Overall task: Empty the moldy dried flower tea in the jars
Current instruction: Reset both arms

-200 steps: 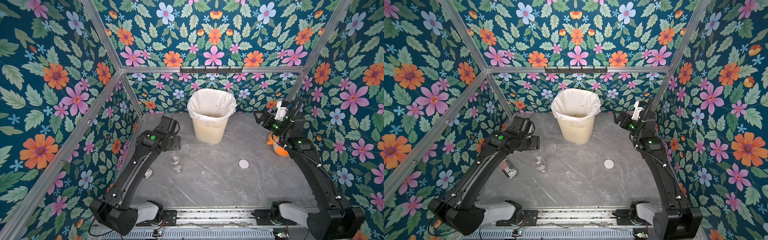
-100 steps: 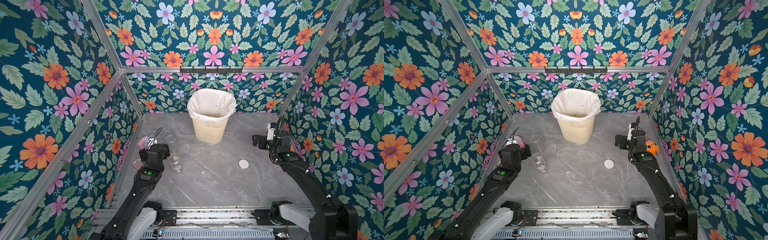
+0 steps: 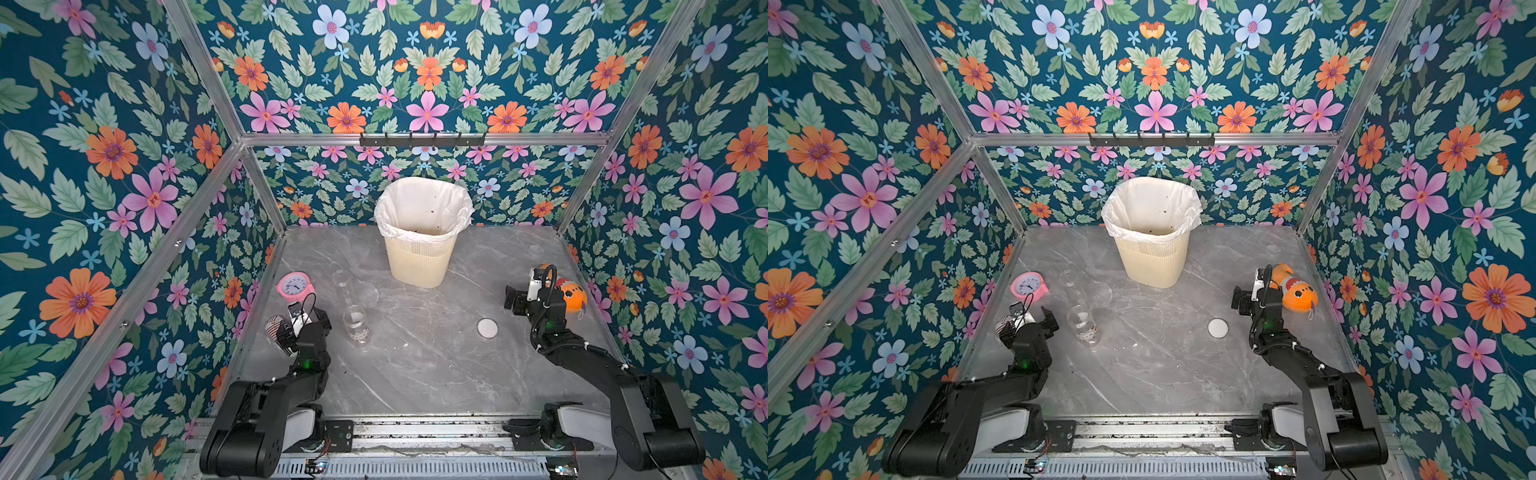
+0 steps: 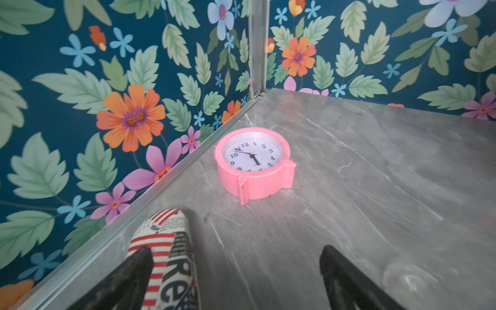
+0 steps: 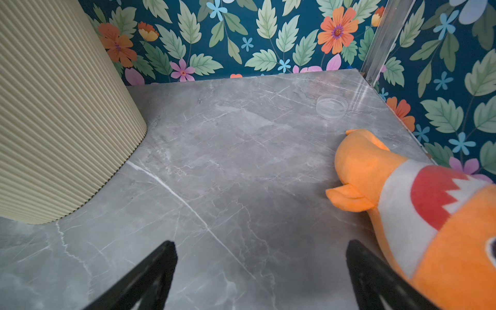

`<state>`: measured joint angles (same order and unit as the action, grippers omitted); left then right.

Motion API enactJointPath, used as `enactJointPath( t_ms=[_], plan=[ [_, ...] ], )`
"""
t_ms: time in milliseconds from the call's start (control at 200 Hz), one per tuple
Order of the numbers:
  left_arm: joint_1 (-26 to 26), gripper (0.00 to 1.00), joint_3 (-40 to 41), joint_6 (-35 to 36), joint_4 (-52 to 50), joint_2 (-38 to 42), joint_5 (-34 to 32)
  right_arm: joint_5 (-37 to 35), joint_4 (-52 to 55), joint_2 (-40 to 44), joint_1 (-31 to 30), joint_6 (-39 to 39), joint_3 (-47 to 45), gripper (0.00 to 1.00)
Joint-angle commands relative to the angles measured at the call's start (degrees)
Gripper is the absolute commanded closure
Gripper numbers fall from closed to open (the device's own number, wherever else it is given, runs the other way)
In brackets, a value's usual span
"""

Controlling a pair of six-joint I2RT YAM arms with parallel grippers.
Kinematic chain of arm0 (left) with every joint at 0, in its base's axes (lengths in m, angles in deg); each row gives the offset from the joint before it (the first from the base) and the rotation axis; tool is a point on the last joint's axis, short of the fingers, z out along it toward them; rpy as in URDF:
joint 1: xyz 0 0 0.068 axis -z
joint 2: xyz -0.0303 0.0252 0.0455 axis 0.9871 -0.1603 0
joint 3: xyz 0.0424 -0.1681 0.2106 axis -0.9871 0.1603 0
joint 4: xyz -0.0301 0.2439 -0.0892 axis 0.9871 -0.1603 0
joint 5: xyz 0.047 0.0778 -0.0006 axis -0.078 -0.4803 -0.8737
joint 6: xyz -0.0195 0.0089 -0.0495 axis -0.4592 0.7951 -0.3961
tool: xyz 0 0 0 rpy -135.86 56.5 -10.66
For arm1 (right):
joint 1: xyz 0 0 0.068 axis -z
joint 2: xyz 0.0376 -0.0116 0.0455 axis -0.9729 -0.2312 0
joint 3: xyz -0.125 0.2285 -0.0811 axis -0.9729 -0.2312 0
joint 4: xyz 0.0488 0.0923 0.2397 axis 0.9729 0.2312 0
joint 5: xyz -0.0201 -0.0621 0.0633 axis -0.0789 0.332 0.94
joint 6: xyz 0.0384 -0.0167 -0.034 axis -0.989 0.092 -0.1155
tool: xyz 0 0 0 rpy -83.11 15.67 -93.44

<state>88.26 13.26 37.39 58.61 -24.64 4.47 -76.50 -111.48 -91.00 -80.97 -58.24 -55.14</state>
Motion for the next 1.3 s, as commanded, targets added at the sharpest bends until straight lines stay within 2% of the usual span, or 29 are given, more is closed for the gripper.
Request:
enactJointPath(
  t_ms=[0,35,70,115,190,240,290,310,370,475,540,585,640,730,795,865,965,1020,1070,1135,1200,1295],
  plan=[
    [-0.46,0.01,-3.22,4.29,16.96,-8.91,5.29,2.87,-19.78,-3.62,0.03,3.84,-1.7,0.01],
    [-0.55,0.01,-4.87,6.73,19.09,-12.08,7.19,3.56,-23.17,-5.99,-0.02,4.28,-1.85,0.01],
    [-0.48,0.01,-6.51,6.91,14.39,-12.08,10.23,3.84,-26.2,-8.52,0.03,4.29,-2.17,0.01],
    [-0.97,0.01,-7.46,5.54,10.35,-11.01,10.71,4.07,-30.73,-11.53,-0.03,4.51,-2.63,0.01],
    [-2.1,0.01,-7.03,4.55,12.51,-12.78,11.91,4.9,-34.85,-14.24,-0.08,2.46,-2.97,0.01],
    [-2.38,0.01,-7.39,6.04,17.44,-16.19,12.65,3.85,-34.51,-15.52,-0.63,4.6,-2.06,0.01],
    [-2.46,0.01,-10.24,4.48,7.2,-14.34,12.84,0.63,-34.35,-13.78,-2.23,6.73,-2.09,0.01],
    [-3.17,0.01,-10.73,3.75,5.5,-13.64,14.03,-0.14,-33.27,-12.28,-2.61,7.16,-2.22,0.01],
    [-4.06,0.0,-10.5,3.94,9.28,-15.06,14.93,-1.1,-25.14,-5.85,-2.85,6.66,-1.45,0.01],
    [-4.15,0.01,-10.8,3.41,7.13,-14.41,14.84,-3.39,0.67,4.87,-1.72,4.13,2.4,0.01],
    [-4.15,0.01,-10.74,3.39,6.93,-14.41,14.94,-3.04,6.07,7.86,-1.09,3.08,1.42,0.01],
    [-4.15,0.01,-10.78,3.34,7.04,-14.47,14.92,-3.58,3.74,8.45,-0.98,3.54,-1.4,0.01],
    [-4.14,0.01,-10.71,3.43,7.21,-14.46,14.91,-4.99,-5.22,6.58,-0.28,3.34,-5.75,0.01],
    [-4.15,0.01,-10.72,3.35,7.1,-14.38,14.91,-2.55,-15.23,-1.04,2.3,0.77,-7.82,0.01],
    [-4.15,0.0,-10.72,3.38,7.16,-14.43,14.87,0.31,-20.21,-6.3,2.3,2.01,-8.18,0.01],
    [-4.16,0.01,-10.72,3.35,7.13,-14.38,14.97,1.33,-32.02,-12.62,2.29,3.53,-9.84,0.01],
    [-4.15,0.0,-10.79,3.35,7.05,-14.5,14.91,2.51,-22.34,-8.98,3.5,1.34,-8.28,0.01],
    [-4.15,0.01,-10.75,3.34,7.12,-14.46,14.9,-1.2,-18.59,-11.16,3.68,0.03,-4.7,0.01],
    [-4.15,0.01,-10.77,3.34,7.12,-14.52,14.94,2.27,-12.29,-8.91,5.85,-1.97,-3.37,0.01],
    [-4.12,0.01,-10.74,3.36,7.18,-14.49,14.98,1.98,-18.23,-10.78,6.01,-1.43,-4.53,0.01],
    [-4.14,0.0,-10.63,3.39,7.23,-14.29,14.94,2.33,-13.63,-9.14,6.01,-1.89,-3.94,0.01],
    [-4.15,0.0,-10.52,3.43,7.41,-14.29,14.94,2.7,-16.51,-10.17,5.99,-1.35,-4.43,0.01]
  ],
)
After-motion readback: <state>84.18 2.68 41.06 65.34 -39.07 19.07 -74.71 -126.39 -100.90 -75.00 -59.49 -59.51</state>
